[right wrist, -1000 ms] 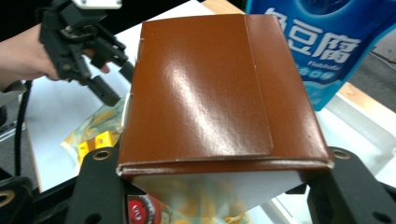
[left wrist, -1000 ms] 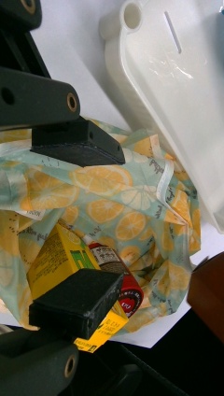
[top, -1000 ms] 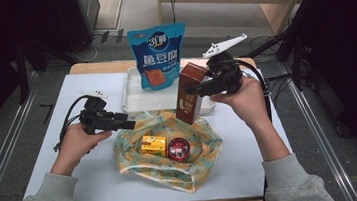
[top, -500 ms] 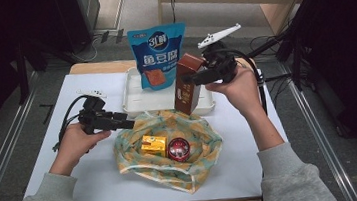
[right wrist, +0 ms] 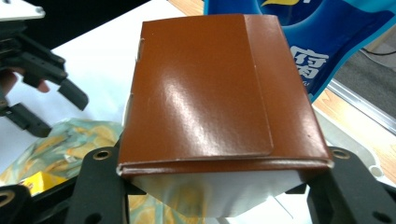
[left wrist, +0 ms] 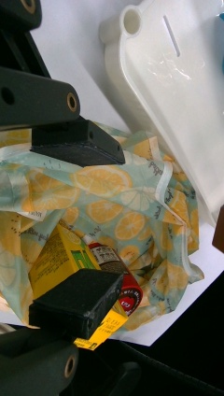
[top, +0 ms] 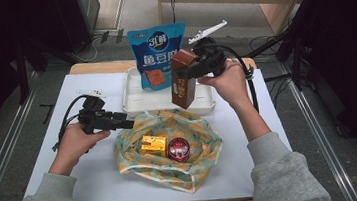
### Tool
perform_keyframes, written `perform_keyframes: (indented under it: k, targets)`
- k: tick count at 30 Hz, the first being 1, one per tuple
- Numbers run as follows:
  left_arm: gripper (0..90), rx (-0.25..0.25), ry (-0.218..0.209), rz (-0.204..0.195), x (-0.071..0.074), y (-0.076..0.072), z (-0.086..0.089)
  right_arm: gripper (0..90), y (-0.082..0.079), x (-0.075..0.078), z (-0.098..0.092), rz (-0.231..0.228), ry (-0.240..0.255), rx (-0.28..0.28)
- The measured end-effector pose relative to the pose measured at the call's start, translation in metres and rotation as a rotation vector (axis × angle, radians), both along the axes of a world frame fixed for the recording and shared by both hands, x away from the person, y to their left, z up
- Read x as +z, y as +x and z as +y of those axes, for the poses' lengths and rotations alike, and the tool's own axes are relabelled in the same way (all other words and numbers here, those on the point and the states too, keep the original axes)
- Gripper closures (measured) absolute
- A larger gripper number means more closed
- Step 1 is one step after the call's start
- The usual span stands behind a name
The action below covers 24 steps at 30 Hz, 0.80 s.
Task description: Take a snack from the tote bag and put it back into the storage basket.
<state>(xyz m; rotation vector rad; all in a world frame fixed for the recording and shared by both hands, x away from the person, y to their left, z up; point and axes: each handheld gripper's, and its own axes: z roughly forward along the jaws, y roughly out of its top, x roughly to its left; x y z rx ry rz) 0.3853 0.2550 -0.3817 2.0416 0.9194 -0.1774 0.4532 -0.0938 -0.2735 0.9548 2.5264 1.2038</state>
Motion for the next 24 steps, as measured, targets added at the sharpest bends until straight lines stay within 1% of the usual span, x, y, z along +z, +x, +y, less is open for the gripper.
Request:
perform_keyframes:
  k: [6,9,11,15,24]
  targets:
    - [37.0,-0.003,0.009,0.001,0.000,-0.001,0.000,44.0,0.012,-0.008,0.005,0.014,-0.006,-0.019]
    - [37.0,-0.002,0.012,0.003,0.000,-0.001,0.001,43.9,0.016,-0.011,0.008,0.020,-0.014,-0.020]
    - [37.0,-0.002,0.008,0.004,0.000,-0.001,0.001,43.9,0.018,-0.013,0.010,0.015,-0.019,-0.021]
    - [37.0,-0.002,0.009,0.005,0.000,-0.001,0.001,43.9,0.025,-0.017,0.011,0.024,-0.008,-0.038]
    - [37.0,0.003,0.003,0.005,0.000,-0.001,0.003,44.0,0.038,-0.032,0.024,0.035,-0.041,-0.050]
